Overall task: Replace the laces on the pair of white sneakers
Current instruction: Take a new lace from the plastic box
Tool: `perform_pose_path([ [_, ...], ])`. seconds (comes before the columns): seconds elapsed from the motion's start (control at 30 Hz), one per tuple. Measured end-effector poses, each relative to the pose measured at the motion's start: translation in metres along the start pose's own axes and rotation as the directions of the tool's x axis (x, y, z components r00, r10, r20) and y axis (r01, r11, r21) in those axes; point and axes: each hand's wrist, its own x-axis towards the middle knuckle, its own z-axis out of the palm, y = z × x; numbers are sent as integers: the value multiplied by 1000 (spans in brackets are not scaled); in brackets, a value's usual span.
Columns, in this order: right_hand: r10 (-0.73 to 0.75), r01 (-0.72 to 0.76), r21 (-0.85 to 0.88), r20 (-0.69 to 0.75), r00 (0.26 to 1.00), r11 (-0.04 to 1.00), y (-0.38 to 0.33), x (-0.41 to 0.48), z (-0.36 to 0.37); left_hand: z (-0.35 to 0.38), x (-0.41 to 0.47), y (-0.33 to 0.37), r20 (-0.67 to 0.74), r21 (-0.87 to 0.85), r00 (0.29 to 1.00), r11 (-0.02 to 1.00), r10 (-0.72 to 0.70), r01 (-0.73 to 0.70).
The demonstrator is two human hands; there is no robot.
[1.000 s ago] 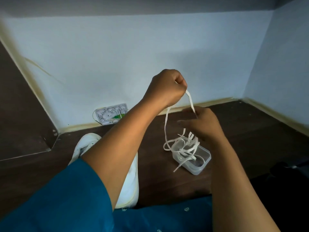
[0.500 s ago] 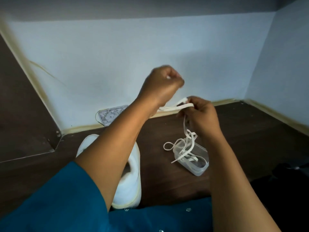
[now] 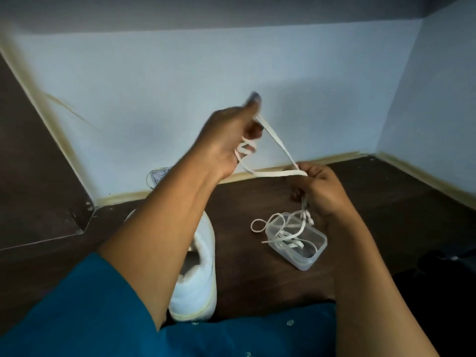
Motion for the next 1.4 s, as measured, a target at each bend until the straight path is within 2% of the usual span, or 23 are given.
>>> perform_pose_path([
  [0.07, 88, -80, -155, 43, 995, 985, 3, -2, 0, -5, 1, 8, 108, -549, 990, 825, -91, 135],
  [0.1, 108, -92, -214, 64, 992, 973, 3, -2, 3, -5, 1, 9, 123, -613, 988, 775, -94, 150],
  [0.13, 104, -83, -244, 74, 992, 966, 1, -2, 8, -5, 1, 10, 105, -541, 990, 831, -90, 133],
  [0.17, 79, -60, -247, 66, 995, 967, -3, -1, 13, -4, 0, 9, 67, -306, 996, 949, -52, 70],
  [0.2, 37, -27, -215, 44, 998, 976, -8, 0, 18, -4, -2, 6, 62, 84, 998, 996, 21, -26],
  [0.23, -19, 20, -168, 10, 1000, 986, -13, 1, 21, -1, -6, 3, 128, 489, 990, 865, 59, -115],
  [0.27, -81, 78, -134, -20, 997, 988, -18, 2, 22, -1, -8, -4, 217, 759, 976, 626, 13, -177],
  [0.3, -135, 129, -138, -37, 990, 982, -20, 3, 22, -1, -10, -9, 277, 873, 956, 440, -95, -210],
  [0.33, -160, 150, -170, -48, 986, 974, -20, 5, 20, -2, -13, -13, 314, 886, 929, 412, -198, -211],
  [0.37, -160, 143, -214, -65, 985, 966, -17, 6, 18, -3, -15, -15, 349, 850, 905, 490, -244, -195],
  [0.43, -103, 71, -275, -105, 989, 959, -8, 6, 12, -12, -11, -14, 333, 684, 933, 716, -136, -139],
  [0.5, -30, 7, -333, -62, 998, 943, 0, 4, 9, -21, -1, -8, 146, 298, 989, 953, 13, -56],
  [0.53, -5, 1, -362, -11, 1000, 932, 0, 3, 10, -23, 3, -3, 63, 19, 998, 999, 29, -31],
  [0.6, 15, 22, -374, 95, 995, 927, -1, 1, 17, -24, 9, 7, 16, -472, 1000, 882, -11, 17],
  [0.67, 22, 41, -356, 171, 985, 933, -6, 1, 24, -24, 8, 15, 7, -724, 997, 688, -74, 56],
  [0.7, 34, 34, -364, 180, 983, 931, -6, 2, 26, -25, 6, 17, -17, -746, 993, 663, -114, 63],
  [0.77, 72, -7, -522, 103, 992, 853, 1, 7, 24, -28, 0, 13, -76, -609, 983, 789, -168, 88],
  [0.87, 198, -192, -832, -101, 975, 520, 24, 9, 13, -30, -4, -3, -86, -318, 978, 935, -190, 154],
  [0.93, 270, -285, -879, -188, 944, 383, 35, 10, 14, -29, -7, -17, -41, -239, 971, 946, -235, 219],
  [1.07, 192, -310, -943, -284, 939, 124, 40, 26, 29, -28, -11, -44, 17, -131, 947, 939, -320, 319],
  [1.17, 399, -385, -923, -360, 844, -19, 51, 43, 36, -31, -12, -58, 52, -51, 937, 937, -344, 347],
  [1.23, 436, -403, -915, -373, 819, -26, 58, 47, 37, -36, -10, -63, 50, -31, 934, 934, -354, 356],
  [1.4, 309, -362, -921, -307, 900, 141, 63, 51, 30, -44, 0, -66, 1, -120, 943, 936, -332, 330],
])
